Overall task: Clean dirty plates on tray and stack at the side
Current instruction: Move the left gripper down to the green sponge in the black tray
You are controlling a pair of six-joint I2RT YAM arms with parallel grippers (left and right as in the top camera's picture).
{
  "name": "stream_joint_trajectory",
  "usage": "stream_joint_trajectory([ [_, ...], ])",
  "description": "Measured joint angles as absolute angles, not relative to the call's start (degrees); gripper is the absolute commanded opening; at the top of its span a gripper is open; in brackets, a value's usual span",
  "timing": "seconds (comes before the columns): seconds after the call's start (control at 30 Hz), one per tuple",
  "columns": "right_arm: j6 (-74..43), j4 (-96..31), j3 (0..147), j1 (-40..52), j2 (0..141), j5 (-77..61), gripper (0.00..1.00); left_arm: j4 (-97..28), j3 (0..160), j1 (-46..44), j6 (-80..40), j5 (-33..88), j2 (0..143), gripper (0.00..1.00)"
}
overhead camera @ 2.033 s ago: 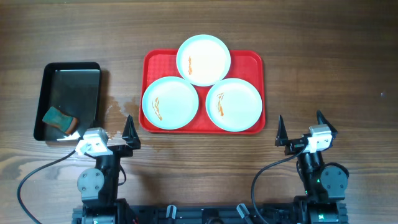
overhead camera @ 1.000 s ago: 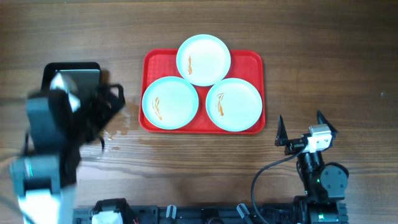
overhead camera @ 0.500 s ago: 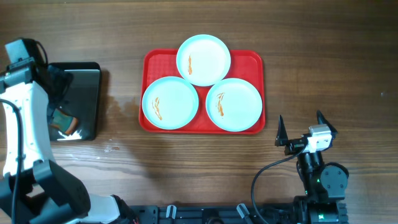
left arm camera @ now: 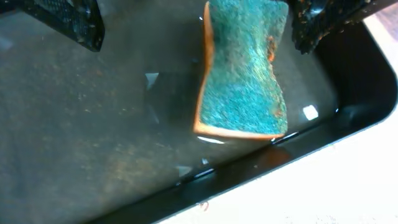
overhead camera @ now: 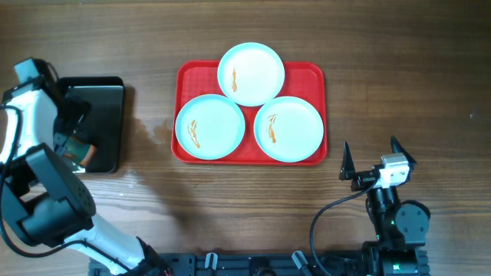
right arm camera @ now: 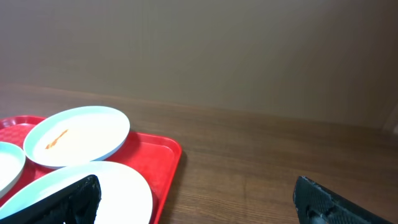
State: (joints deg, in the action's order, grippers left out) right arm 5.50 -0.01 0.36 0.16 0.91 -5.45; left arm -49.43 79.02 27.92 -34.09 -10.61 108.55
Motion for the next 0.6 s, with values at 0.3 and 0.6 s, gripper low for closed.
stream_joint_trajectory([
  [0.3,5.5,0.0,0.4,0.2,0.9,-5.5,1.00,-50.8,79.0,30.9,-31.5,-5.6,110.8,0.82],
  [0.6,5.5,0.0,0.4,0.2,0.9,-5.5,1.00,-50.0,78.9,30.7,-30.8,-6.6,112.7,0.80],
])
